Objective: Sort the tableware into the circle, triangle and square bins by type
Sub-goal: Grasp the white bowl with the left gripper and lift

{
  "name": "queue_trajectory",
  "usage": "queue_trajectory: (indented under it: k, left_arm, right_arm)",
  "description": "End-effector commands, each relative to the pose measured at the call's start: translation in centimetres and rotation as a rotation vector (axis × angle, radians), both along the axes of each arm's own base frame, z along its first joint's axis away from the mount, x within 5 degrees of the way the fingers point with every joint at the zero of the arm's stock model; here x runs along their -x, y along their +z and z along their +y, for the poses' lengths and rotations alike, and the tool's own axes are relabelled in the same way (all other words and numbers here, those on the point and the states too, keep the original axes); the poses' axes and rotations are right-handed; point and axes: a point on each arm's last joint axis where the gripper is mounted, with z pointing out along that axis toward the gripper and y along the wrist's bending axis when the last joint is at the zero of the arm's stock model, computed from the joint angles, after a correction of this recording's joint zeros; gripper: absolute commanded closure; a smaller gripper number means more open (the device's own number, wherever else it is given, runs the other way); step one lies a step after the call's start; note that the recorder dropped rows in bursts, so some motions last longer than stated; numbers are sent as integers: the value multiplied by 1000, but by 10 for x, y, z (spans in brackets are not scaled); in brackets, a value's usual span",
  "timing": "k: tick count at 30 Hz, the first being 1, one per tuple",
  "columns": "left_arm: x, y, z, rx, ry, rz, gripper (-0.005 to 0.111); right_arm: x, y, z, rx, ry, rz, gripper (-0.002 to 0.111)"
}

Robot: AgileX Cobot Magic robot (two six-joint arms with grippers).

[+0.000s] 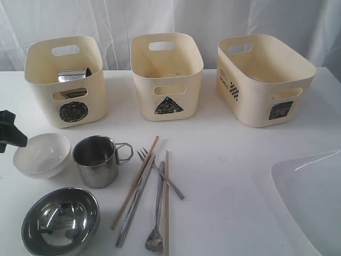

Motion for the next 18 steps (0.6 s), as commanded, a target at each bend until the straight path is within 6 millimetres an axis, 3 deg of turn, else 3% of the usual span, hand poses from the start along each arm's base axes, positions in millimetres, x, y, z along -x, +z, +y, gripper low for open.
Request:
queue_trajectory:
  k: [1,7,9,18]
  left_arm:
    - [-8,-27,1,30,33,68,45]
    - [-15,-53,1,70,75,133,45]
    - [-17,-57,2,69,86,135,51]
    - [-21,-58,6,28,119,93,107]
  right_arm:
    - [0,1,0,2,0,-13,108]
    - [0,1,0,2,0,-13,108]
    - [0,1,0,2,0,-13,108]
    - [0,1,0,2,0,-13,108]
